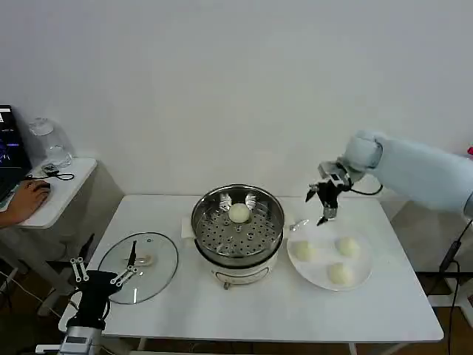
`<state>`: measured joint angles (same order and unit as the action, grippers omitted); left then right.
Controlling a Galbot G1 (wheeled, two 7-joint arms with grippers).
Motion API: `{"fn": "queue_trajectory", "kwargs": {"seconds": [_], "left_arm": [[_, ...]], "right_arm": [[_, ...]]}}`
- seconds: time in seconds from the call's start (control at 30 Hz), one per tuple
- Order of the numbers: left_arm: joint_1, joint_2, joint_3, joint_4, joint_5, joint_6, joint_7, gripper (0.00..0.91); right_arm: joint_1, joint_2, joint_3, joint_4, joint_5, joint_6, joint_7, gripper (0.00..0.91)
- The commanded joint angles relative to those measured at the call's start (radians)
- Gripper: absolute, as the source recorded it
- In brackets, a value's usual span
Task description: Take steamed baozi put them in steamer then cover it.
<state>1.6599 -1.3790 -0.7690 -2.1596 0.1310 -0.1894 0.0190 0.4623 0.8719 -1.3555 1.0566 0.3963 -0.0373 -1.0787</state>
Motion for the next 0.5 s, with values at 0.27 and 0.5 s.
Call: {"fn": "queue_trajectory", "kwargs": {"seconds": [0.27,0.5], "left_arm": [[0.004,-0.011,-0.006,0.002,0.012,0.001,-0.002,0.907],[0.004,-0.013,-0.021,0.008,0.010,0.001,-0.003,0.907]], "right_arm": [[-0.191,0.006,0.095,-0.085,-0.012,-0.013,0.016,0.907],[-0.221,0.048,0.115,-0.135,-0.047,0.006,0.019,0.907]]}}
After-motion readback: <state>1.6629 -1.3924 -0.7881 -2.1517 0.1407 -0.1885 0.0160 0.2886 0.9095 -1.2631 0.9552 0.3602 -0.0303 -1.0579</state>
